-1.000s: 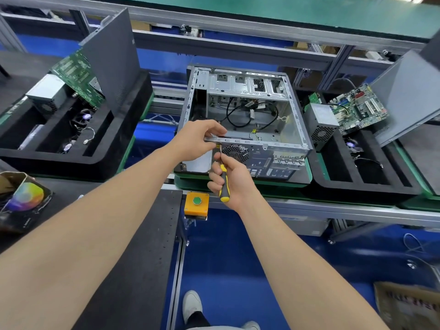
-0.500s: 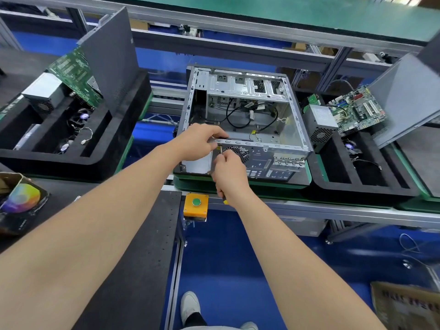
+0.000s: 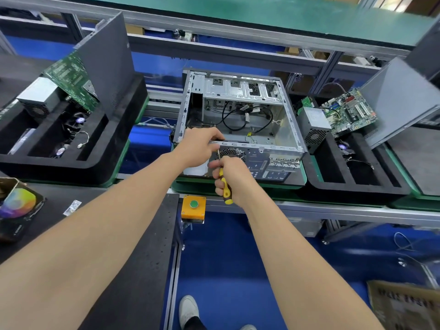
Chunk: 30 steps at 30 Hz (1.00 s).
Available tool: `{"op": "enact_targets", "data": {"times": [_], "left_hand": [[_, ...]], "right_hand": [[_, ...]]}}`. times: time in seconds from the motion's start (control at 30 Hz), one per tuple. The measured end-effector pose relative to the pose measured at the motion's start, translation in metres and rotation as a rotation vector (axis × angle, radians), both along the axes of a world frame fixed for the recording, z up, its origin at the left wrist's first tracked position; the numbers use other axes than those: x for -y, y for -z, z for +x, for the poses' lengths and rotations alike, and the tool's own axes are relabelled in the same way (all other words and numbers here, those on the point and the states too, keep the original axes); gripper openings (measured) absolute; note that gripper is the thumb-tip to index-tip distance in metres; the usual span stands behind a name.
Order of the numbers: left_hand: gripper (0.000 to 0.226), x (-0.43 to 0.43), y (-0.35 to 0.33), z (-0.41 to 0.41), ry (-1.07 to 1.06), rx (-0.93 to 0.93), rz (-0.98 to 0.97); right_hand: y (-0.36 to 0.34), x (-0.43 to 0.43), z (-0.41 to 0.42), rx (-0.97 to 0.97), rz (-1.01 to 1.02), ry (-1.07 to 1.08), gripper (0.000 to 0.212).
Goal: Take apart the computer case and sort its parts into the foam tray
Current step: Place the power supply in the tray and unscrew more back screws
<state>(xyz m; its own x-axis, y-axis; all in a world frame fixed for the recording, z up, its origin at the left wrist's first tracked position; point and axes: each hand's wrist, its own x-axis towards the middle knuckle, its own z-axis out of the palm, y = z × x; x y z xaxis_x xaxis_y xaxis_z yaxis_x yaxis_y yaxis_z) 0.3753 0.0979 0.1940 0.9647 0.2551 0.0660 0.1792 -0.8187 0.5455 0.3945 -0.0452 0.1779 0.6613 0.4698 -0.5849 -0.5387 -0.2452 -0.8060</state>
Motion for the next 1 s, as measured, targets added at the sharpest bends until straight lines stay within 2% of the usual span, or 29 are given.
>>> {"op": "enact_targets", "data": {"times": [0.1,0.23,0.33,0.43,0.53,0.63,0.77,0.87,0.9,1.0], "left_hand": [[0.028,-0.001,-0.002,-0.001,0.033,-0.024,0.008],[0.031,-0.005,-0.004,-0.002,0.086,-0.05,0.05],[0.032,-0.008,-0.004,-0.002,0.118,-0.068,0.087],[0.033,-0.009,-0.004,-0.001,0.14,-0.086,0.106],[0.033,-0.009,-0.004,0.0,0.139,-0.084,0.109],[0.033,-0.009,-0.004,-0.001,0.132,-0.075,0.095],[0.033,-0.009,-0.004,-0.001,0.139,-0.084,0.103],[0.032,-0.008,-0.004,-0.001,0.143,-0.08,0.108],[0.032,-0.008,-0.004,-0.001,0.14,-0.077,0.109],[0.033,-0.008,-0.003,-0.001,0.138,-0.075,0.119]], "right_hand": [[0.004,0.012,0.001,-0.267,0.391,0.012,0.02],[0.011,0.015,-0.009,-0.599,0.719,0.087,0.024],[0.012,0.009,-0.016,-0.748,0.863,0.173,0.03],[0.009,0.007,-0.015,-0.742,0.842,0.205,0.03],[0.005,0.005,-0.014,-0.578,0.661,0.183,0.025],[0.005,-0.002,-0.017,-0.254,0.359,0.151,0.019],[0.008,-0.01,-0.021,0.31,-0.107,0.049,0.026],[0.016,-0.01,-0.02,0.84,-0.517,-0.139,0.017],[0.019,-0.01,-0.021,0.961,-0.606,-0.175,0.016],[0.025,-0.008,-0.022,1.073,-0.649,-0.171,0.019]]}}
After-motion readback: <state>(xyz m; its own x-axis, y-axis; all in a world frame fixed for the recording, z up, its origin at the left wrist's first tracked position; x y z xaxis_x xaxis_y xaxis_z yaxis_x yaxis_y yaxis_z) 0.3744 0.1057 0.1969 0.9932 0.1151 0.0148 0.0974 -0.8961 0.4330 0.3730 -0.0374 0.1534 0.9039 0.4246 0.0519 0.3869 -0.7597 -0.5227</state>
